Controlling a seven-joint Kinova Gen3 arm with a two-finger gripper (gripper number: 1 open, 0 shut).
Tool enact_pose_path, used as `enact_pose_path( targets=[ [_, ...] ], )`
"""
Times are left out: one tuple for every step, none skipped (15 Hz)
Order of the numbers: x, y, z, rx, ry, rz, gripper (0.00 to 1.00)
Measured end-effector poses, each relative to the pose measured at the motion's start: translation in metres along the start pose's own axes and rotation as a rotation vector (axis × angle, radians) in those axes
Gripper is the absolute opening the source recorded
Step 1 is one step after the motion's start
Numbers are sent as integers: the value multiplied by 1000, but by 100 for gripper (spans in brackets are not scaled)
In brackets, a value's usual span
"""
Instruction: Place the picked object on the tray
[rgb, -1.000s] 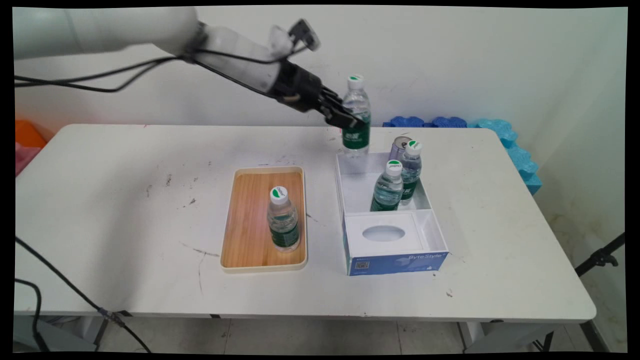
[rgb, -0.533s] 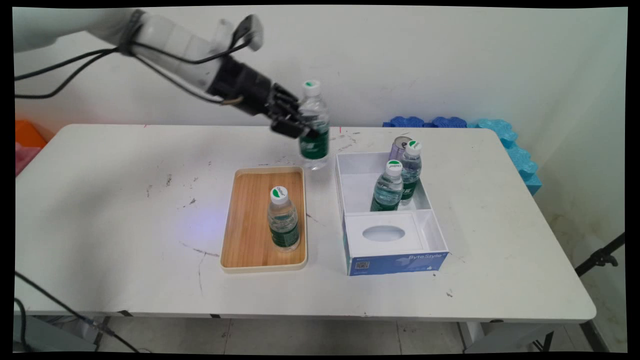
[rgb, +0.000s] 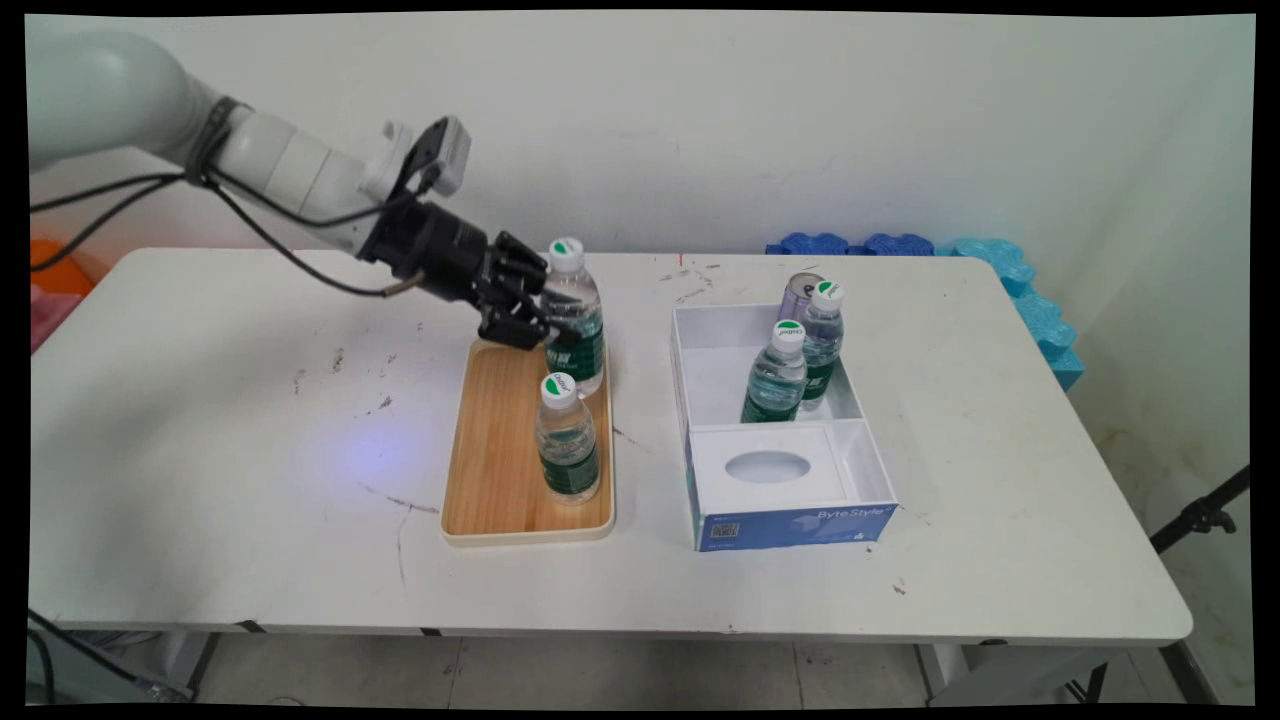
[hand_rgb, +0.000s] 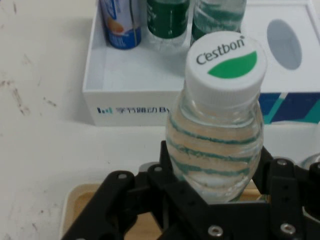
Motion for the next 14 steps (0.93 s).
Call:
enact_pose_path(
  targets=[
    [-6,1,5,3,-1,3,0],
    [-11,2,10,5,-3,5,0],
    [-14,2,13,7,-4,7,0],
    [-19,3,18,10,-6,8,0],
    [-25,3,24,15,-9,9,0],
    [-29,3,28,18,-11,9,0],
    [-34,3,32,22,-13,8,0],
    [-37,2,34,23,-14,8,0],
    [-40,2,37,26,-14,7,0],
    [-42,2,39,27,-14,7,0],
    [-45,2,42,29,-13,7,0],
    [-47,2,44,30,-12,7,0],
    [-50,2,47,31,-11,6,0],
    [-53,2,49,32,-10,8,0]
  ],
)
